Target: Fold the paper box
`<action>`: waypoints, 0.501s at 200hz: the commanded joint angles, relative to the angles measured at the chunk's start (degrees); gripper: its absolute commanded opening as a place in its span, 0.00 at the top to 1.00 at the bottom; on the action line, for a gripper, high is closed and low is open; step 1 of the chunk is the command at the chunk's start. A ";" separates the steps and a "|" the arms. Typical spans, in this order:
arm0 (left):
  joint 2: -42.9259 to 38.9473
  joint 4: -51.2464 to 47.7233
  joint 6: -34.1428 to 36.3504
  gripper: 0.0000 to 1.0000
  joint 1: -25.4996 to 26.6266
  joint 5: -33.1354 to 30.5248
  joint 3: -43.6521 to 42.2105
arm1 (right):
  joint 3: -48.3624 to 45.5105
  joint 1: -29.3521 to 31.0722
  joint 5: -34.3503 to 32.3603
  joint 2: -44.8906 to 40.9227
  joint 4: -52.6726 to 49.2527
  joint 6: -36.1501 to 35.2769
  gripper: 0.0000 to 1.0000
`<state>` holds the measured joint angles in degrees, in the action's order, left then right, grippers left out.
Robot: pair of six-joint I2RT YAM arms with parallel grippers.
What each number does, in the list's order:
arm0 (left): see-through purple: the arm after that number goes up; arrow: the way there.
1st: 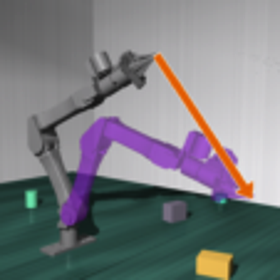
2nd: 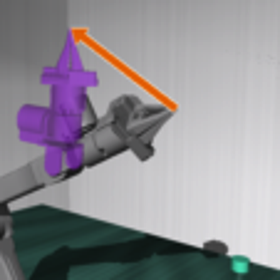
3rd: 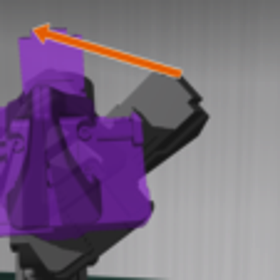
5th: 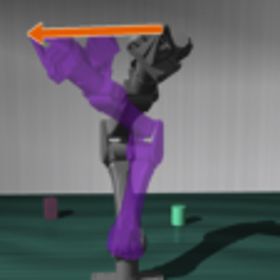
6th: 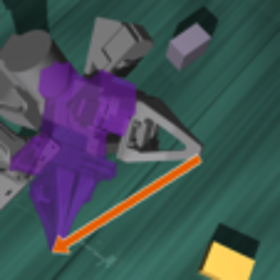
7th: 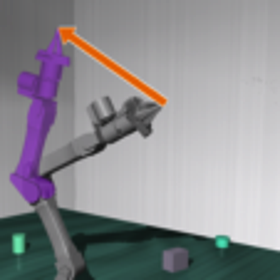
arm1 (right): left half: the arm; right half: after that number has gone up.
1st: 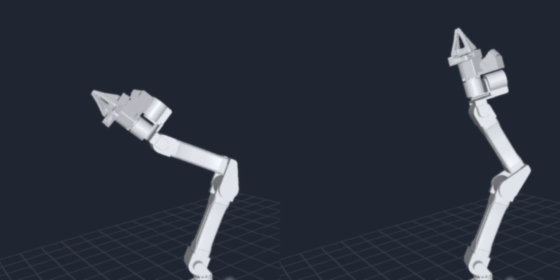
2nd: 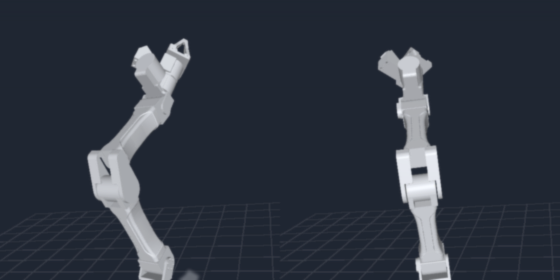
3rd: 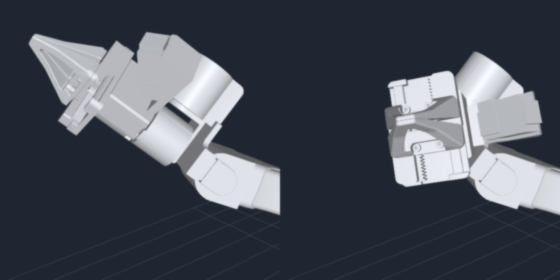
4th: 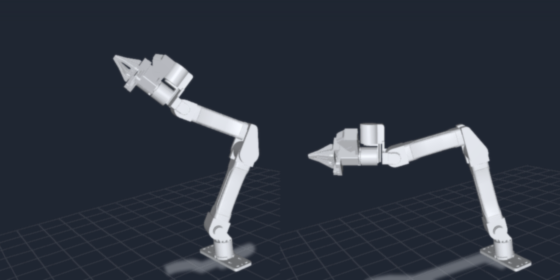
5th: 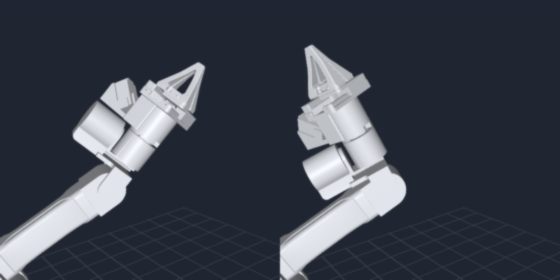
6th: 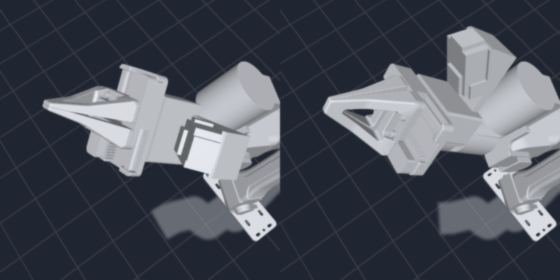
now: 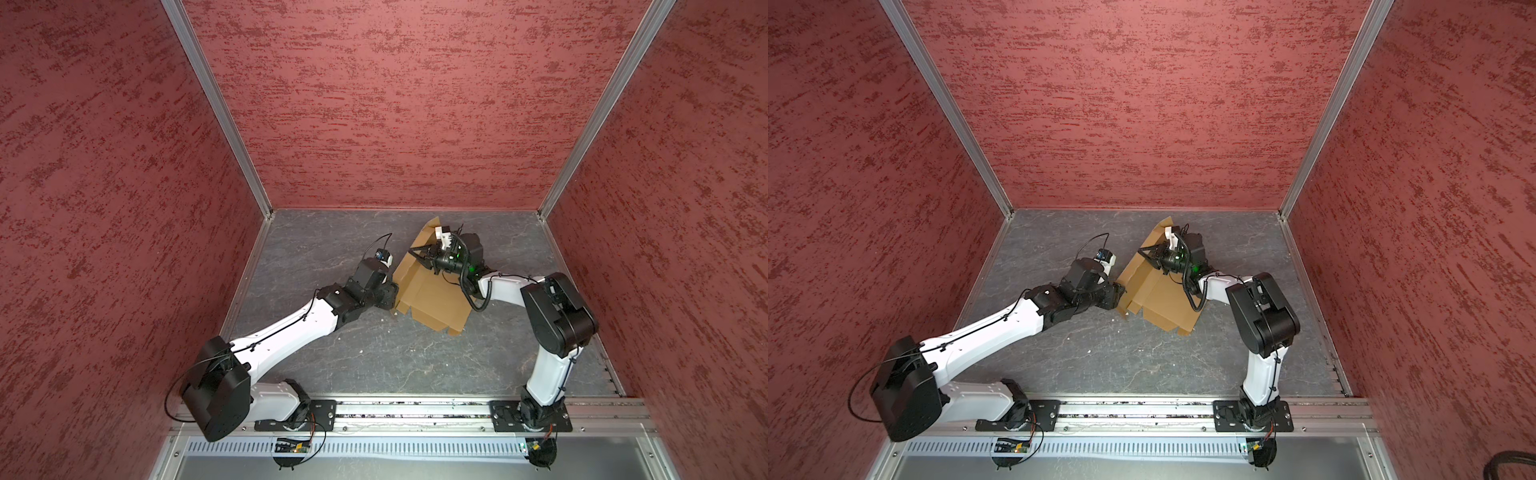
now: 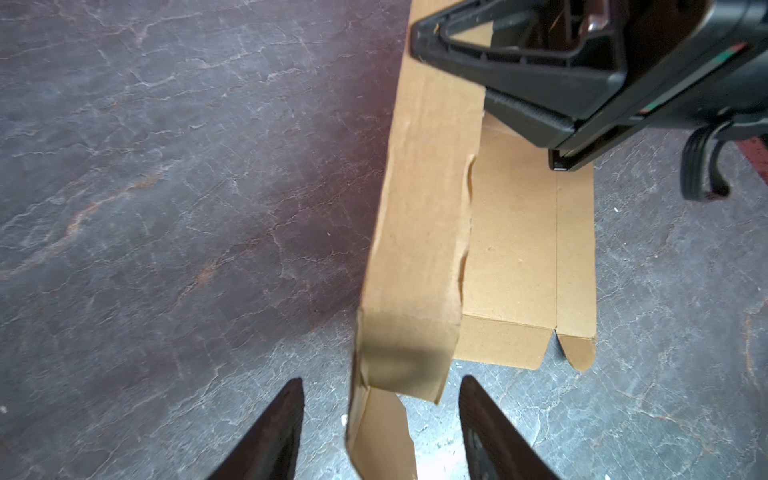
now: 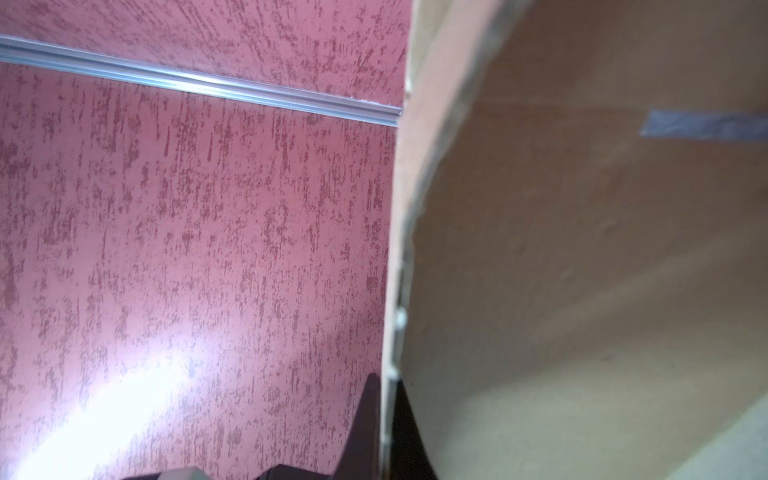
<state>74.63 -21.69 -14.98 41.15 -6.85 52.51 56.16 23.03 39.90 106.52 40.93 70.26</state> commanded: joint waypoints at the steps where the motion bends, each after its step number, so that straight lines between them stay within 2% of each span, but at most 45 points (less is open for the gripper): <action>1: -0.45 -2.34 -0.74 0.39 -0.54 -1.34 -1.44 | -1.82 -0.32 2.49 -0.71 6.91 -0.14 0.96; 49: -0.01 -3.12 -1.54 0.39 -0.95 -1.84 -1.72 | -4.56 -1.27 5.48 1.21 15.19 2.77 0.96; 81: -0.57 -3.93 -2.23 0.39 -1.24 -2.63 -1.36 | -4.53 -1.83 7.03 4.99 26.58 10.43 0.96; 100: -1.96 -4.37 -2.76 0.39 -1.29 -2.78 -1.36 | -3.26 -1.95 7.41 5.89 26.76 11.04 0.96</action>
<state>74.61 -25.06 -16.51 40.34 -8.36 50.94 51.90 21.50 45.50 110.91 60.29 77.28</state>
